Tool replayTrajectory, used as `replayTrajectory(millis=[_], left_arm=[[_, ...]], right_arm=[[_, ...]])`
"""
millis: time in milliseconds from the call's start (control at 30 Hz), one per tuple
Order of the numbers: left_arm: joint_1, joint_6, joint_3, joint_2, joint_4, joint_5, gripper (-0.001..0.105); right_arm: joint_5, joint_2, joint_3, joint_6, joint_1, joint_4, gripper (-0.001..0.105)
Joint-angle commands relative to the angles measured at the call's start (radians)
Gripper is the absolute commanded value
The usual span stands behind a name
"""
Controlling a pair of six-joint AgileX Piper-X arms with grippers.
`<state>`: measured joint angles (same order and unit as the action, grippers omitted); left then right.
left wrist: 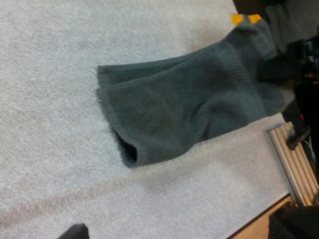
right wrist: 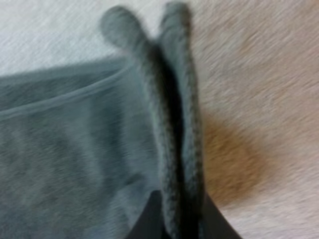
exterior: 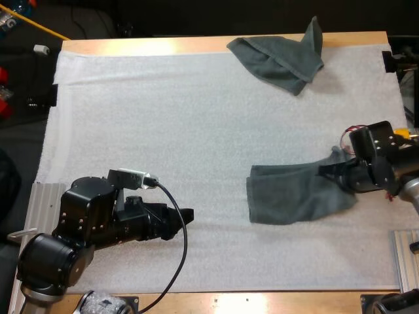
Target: Pick towel from pile, fold and stack
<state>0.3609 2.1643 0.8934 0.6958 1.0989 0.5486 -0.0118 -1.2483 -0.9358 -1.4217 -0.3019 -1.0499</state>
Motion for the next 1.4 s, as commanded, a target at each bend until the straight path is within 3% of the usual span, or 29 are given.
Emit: replayTrajectory(millis=[0, 300, 500, 667, 767, 900, 967, 1167, 1367], left_arm=[[0.0, -0.001, 0.0, -0.004, 0.004, 0.01, 0.068], [0.0, -0.001, 0.0, -0.004, 0.004, 0.01, 0.068], [0.0, -0.001, 0.0, -0.004, 0.004, 0.01, 0.068], [0.0, -0.001, 0.0, -0.004, 0.004, 0.01, 0.068], [0.0, -0.001, 0.0, -0.004, 0.004, 0.01, 0.068], [0.0, -0.001, 0.0, -0.004, 0.004, 0.01, 0.068], [0.0, -0.001, 0.0, -0.004, 0.004, 0.01, 0.068], [0.0, -0.001, 0.0, -0.004, 0.004, 0.01, 0.068], [0.0, -0.001, 0.0, -0.004, 0.004, 0.01, 0.068]], right_arm=[[-0.029, -0.012, -0.002, 0.025, -0.032, 0.019, 0.0], [-0.105, -0.172, -0.002, 0.211, -0.229, 0.188, 0.0], [-0.173, -0.274, -0.002, 0.302, -0.263, 0.287, 0.0], [-0.274, -0.315, -0.002, 0.322, -0.263, 0.364, 0.002], [-0.286, -0.323, -0.002, 0.322, -0.263, 0.389, 0.019], [-0.331, -0.323, -0.002, 0.319, -0.263, 0.417, 0.071], [-0.374, -0.323, -0.002, 0.319, -0.263, 0.428, 0.08], [-0.412, -0.323, 0.002, 0.321, -0.304, 0.435, 0.068], [-0.407, -0.323, 0.042, 0.395, -0.357, 0.508, 0.067]])
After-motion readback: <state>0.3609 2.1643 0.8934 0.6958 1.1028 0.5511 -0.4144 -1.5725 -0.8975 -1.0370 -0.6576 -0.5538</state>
